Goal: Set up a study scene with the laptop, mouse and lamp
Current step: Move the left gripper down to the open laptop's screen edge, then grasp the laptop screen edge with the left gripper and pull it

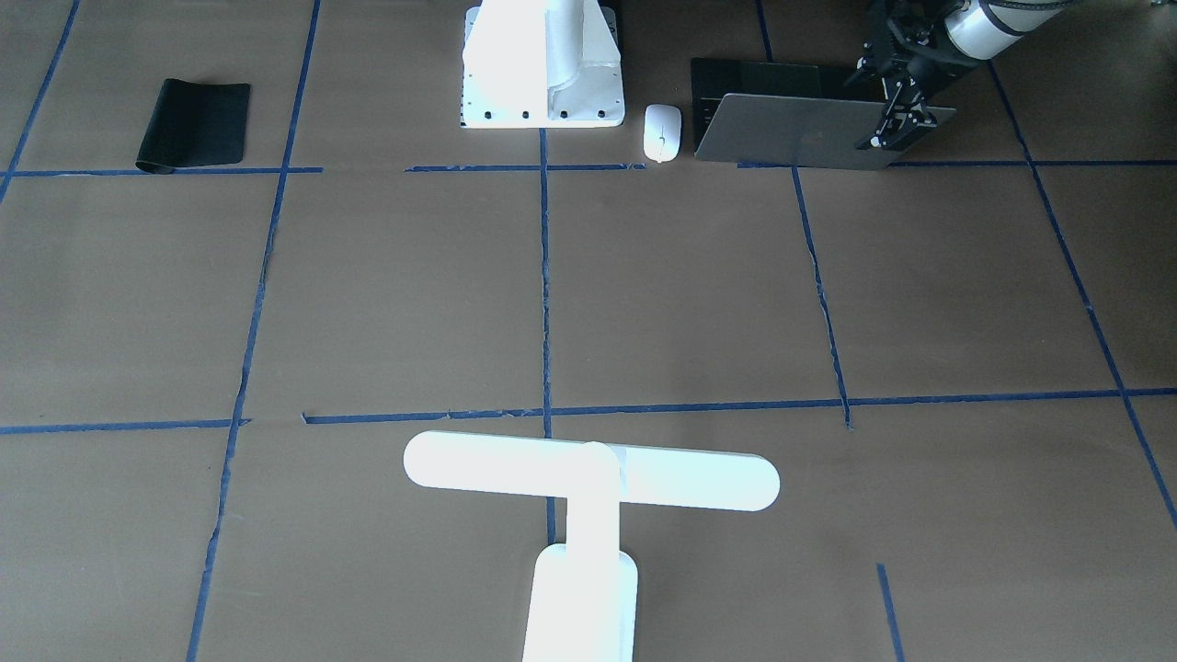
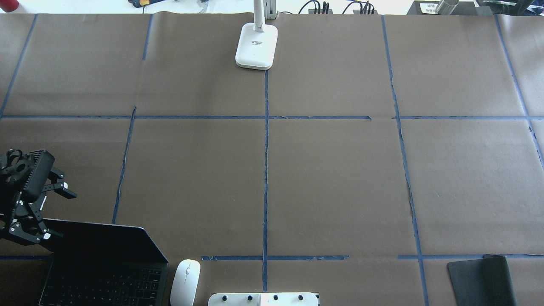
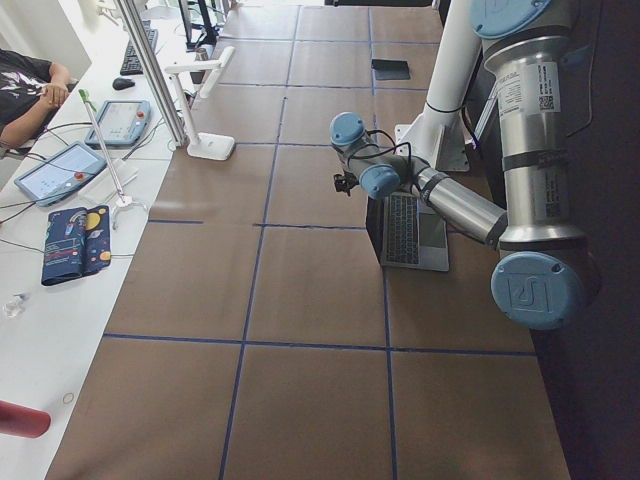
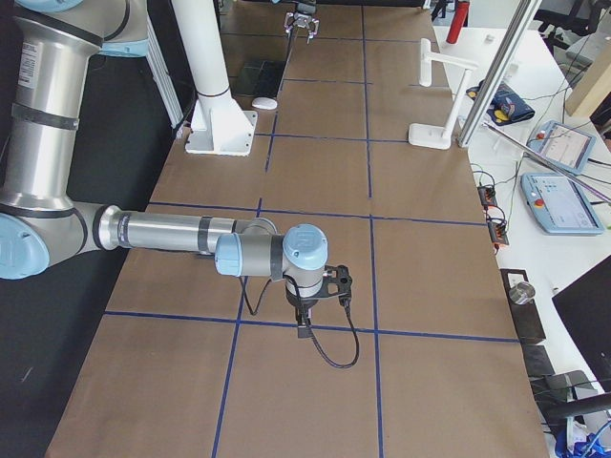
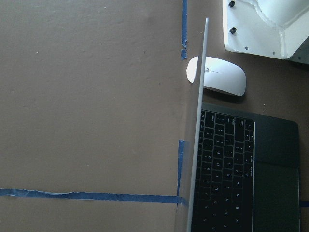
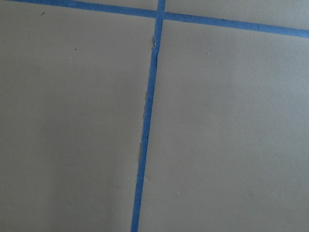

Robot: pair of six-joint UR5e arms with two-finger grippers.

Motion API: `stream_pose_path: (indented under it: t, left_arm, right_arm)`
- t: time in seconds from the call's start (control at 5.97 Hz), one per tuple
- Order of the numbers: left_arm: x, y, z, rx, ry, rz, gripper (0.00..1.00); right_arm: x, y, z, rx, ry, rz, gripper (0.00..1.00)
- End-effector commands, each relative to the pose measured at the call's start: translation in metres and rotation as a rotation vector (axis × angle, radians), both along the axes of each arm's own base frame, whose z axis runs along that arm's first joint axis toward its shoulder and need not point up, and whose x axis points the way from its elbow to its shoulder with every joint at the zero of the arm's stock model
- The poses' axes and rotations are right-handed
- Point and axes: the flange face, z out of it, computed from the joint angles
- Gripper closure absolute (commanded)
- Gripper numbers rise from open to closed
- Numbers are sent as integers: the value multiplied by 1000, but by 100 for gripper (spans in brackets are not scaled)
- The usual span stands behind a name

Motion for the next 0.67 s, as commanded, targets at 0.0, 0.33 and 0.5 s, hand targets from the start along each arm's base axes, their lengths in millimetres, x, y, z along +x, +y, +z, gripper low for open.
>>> stream_pose_path:
  t: [0.0,0.33,0.5]
  left_arm:
    - [10,1,5,-9,-7,21,29]
    - [9,4,8,-16,-11,26,70]
    - [9,5,7,-19,-9,29,80]
  right_arm:
    - [0,0,1,-2,0,0,0]
    - [0,1,2,-3,0,0,0]
    - [0,1,2,-5,0,0,0]
